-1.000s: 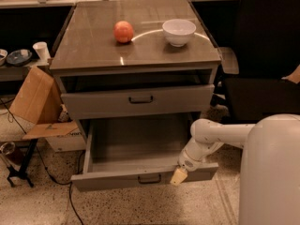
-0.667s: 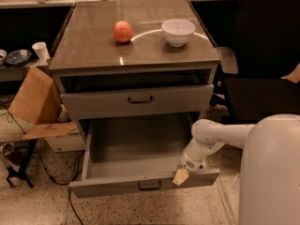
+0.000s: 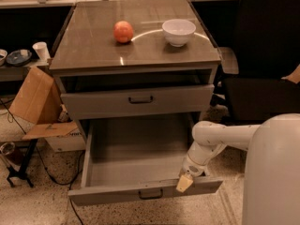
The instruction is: Open middle drawer
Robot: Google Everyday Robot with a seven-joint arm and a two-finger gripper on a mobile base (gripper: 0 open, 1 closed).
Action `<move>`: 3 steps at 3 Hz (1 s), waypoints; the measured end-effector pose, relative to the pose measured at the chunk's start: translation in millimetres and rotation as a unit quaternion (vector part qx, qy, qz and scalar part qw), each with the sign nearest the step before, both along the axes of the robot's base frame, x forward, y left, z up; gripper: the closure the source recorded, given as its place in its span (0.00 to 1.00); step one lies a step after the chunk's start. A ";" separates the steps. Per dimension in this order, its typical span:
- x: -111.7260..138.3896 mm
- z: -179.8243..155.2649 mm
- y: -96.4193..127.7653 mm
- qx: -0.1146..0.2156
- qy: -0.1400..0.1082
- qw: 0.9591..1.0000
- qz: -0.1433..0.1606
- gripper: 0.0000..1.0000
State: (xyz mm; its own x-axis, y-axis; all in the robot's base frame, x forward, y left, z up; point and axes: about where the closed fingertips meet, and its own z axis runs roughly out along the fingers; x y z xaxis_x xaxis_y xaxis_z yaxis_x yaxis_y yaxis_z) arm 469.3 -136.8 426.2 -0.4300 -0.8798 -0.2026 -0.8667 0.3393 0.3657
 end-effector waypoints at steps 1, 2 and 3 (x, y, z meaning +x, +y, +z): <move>-11.4 2.8 -3.0 -0.004 0.012 1.000 0.019 0.12; -21.0 2.6 -1.4 -0.003 0.024 0.999 0.044 0.00; -31.9 6.0 3.3 0.003 0.036 0.996 0.083 0.00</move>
Offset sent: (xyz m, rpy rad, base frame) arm -0.0293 -0.0006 0.0052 -0.0029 0.0700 0.1458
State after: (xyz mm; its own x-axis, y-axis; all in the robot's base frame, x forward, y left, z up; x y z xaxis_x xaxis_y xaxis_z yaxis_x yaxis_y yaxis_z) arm 437.4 -133.5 432.2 -0.2919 -0.9389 -0.1824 -0.8820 0.1905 0.4310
